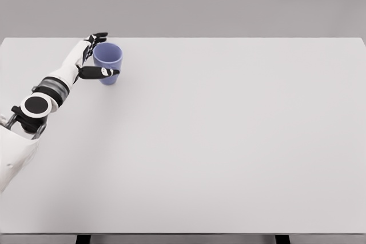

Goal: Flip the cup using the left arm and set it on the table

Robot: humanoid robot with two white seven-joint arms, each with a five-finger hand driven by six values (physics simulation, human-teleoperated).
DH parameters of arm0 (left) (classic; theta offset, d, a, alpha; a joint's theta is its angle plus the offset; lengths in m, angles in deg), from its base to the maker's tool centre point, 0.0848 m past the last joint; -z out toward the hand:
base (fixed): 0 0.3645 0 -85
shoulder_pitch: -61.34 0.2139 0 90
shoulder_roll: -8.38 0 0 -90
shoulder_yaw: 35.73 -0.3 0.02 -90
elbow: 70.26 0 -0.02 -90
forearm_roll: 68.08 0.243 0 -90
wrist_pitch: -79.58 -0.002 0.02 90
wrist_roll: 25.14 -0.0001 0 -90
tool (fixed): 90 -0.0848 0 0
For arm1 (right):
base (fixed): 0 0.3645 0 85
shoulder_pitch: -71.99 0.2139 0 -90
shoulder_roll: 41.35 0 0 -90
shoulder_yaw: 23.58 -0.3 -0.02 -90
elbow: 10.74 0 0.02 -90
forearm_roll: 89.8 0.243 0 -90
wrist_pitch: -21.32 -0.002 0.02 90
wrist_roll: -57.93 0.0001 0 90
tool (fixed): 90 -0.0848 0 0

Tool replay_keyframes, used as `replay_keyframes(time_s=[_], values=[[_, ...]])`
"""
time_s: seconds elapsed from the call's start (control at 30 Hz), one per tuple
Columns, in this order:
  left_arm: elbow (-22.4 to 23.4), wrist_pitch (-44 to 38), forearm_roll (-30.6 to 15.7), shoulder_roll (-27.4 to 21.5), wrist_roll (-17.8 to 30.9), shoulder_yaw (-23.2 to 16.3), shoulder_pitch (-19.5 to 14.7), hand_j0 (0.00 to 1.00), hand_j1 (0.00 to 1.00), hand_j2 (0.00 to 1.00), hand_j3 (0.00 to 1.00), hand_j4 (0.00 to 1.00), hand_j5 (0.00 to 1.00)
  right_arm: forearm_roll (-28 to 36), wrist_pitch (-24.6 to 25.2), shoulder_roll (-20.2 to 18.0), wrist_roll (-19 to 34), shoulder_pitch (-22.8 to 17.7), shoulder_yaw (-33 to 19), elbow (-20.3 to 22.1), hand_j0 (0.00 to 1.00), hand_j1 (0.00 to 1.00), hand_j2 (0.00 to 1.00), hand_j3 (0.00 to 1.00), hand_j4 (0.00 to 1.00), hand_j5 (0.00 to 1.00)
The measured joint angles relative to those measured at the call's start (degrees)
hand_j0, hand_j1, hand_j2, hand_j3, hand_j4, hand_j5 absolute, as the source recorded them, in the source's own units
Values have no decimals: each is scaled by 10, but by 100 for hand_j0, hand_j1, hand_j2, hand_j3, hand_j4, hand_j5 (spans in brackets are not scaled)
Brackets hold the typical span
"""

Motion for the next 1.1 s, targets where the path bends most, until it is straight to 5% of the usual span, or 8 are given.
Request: replay_keyframes(time_s=[1.1], values=[[1,-1,8,-14,1,2,-2,100,100,100,100,100,100,0,0,0,0,0,0,0,100,100,100,100,100,100]])
